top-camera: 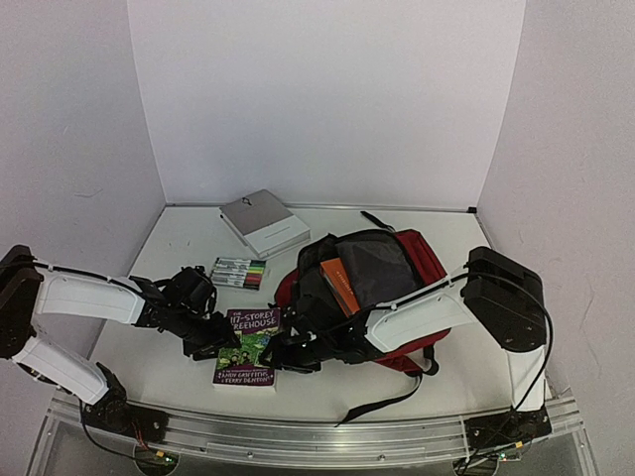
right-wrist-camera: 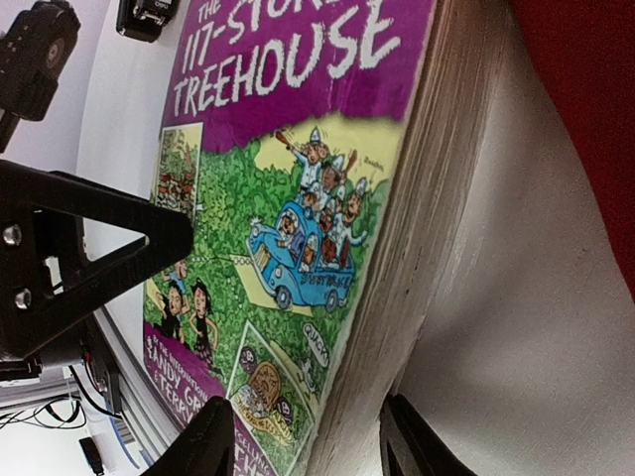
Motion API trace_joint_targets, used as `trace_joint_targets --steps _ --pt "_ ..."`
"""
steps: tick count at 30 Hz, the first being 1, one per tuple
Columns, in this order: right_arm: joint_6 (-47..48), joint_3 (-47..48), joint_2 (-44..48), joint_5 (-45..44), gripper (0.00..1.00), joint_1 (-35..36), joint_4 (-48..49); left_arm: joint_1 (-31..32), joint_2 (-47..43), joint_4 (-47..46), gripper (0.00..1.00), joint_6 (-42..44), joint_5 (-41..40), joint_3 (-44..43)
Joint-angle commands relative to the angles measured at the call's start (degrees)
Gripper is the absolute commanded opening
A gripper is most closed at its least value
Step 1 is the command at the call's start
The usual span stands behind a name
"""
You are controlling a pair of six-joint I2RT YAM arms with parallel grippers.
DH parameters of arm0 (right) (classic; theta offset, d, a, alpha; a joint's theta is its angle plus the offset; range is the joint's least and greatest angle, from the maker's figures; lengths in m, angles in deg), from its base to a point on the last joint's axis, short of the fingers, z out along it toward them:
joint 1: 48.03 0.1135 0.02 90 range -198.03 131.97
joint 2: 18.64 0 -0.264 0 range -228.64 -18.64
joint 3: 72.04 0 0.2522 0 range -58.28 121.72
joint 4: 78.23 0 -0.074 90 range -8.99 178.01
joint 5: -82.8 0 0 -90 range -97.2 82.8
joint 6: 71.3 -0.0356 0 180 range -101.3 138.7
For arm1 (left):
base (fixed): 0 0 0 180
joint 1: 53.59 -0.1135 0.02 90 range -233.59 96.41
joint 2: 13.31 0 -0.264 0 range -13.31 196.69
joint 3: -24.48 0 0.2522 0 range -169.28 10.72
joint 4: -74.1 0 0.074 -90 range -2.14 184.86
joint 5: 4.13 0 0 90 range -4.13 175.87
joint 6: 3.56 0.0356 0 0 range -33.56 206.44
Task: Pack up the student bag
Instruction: Pick up the book from the center of the board.
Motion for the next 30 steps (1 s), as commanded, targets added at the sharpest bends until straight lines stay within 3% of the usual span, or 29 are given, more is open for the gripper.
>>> trace_joint_targets --steps 1,10,30 --pt "-1.1 2.7 -2.1 0.3 0.48 -0.1 4.2 -0.2 1.5 -3.0 0.53 -0.1 1.5 0.1" --pt "-7.0 -0.1 1.0 1.7 0.39 -0.1 14.9 -0.2 2.2 -5.1 0.41 -1.0 3.6 0.3" --pt "-9.0 -3.6 6.6 2.0 0.33 -0.1 20.9 -0.2 5.4 -7.3 0.36 -1.4 5.4 -0.5"
